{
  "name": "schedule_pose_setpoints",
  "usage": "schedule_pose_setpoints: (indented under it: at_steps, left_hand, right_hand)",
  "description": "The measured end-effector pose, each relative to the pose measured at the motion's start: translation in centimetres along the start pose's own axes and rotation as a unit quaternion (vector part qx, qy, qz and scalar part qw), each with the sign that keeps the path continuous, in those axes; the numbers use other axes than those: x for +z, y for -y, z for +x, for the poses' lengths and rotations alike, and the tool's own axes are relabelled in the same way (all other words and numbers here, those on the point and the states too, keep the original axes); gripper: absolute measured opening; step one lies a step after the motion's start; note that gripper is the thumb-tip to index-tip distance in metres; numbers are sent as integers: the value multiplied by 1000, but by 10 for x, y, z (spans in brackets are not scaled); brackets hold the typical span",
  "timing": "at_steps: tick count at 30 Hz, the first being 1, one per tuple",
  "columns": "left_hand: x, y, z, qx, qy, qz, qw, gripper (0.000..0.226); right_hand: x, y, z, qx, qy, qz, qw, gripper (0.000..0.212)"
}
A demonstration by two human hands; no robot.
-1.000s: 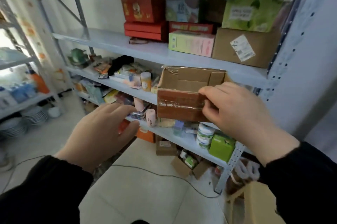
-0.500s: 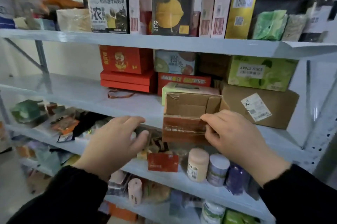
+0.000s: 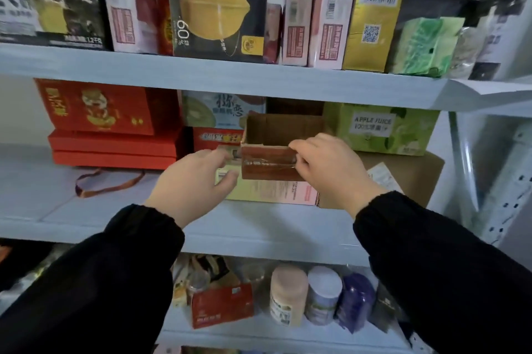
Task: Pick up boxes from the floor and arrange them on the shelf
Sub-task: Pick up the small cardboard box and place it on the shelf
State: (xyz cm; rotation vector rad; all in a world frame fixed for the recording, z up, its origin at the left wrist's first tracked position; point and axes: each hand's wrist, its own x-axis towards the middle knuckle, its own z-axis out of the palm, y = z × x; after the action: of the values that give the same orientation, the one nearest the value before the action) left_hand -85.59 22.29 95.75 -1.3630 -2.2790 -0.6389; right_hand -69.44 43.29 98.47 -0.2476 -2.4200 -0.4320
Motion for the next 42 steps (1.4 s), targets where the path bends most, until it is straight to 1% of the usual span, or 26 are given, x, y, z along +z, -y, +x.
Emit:
schedule_pose_setpoints:
  at_steps: [4,8,9,13,16,19,21,22,24,27,29,31,34,36,38,40,42]
  left_hand:
    - [27,14,32,-4,-1,10,1000,42]
    - [51,26,64,-24,14,11,1000,59]
    - [57,26,72,-22,15,15,1000,58]
    - [89,20,103,-27,28,27,999,37]
    - [110,15,115,-22,47,24,998,40]
    - [121,18,119,-14,48,33,998,40]
    - [122,23,119,-5,51,42,998,37]
    - [122,25,118,3,54,48,997,35]
    - [119,27,118,26,55,65,996,32]
    - [111,16,118,74,50,81,993,32]
    - [108,3,114,109,34,49,992,32]
    - [108,-19,105,166,36,-13,985,31]
    - [120,-73,87,288,72,-69,952,33]
    - [132,-123,67,364,97,-120,919,34]
    - [139,-180,37,430,114,-154,882,34]
    - [140,-240,1,497,131,-182,838,34]
    - [134,-303,-42,568,146,-212,782,36]
  right_hand:
    - [43,-28,23,30,38,21,999,30]
    - [84,-50,39,74,98,51,991,34]
    - [92,-57,43,83,109,52,989,35]
    - [121,-83,52,80,92,27,992,32]
    - [132,-94,53,72,79,29,994,32]
    - [140,-96,52,64,50,19,996,30]
    - [136,-95,49,67,26,35,997,37]
    - [130,-93,49,67,28,39,997,43]
    - [113,-85,45,72,38,39,996,53]
    - [86,-68,25,104,73,48,991,60]
    - [70,-54,-3,145,88,43,985,58]
    - [53,-41,-44,203,105,20,973,54]
    - [18,-19,-117,322,144,-21,936,58]
    - [-15,-3,-172,391,153,-55,906,55]
    - [-55,16,-232,461,164,-92,867,55]
    - [-99,40,-292,530,165,-132,821,58]
    - [-145,71,-352,593,140,-179,773,55]
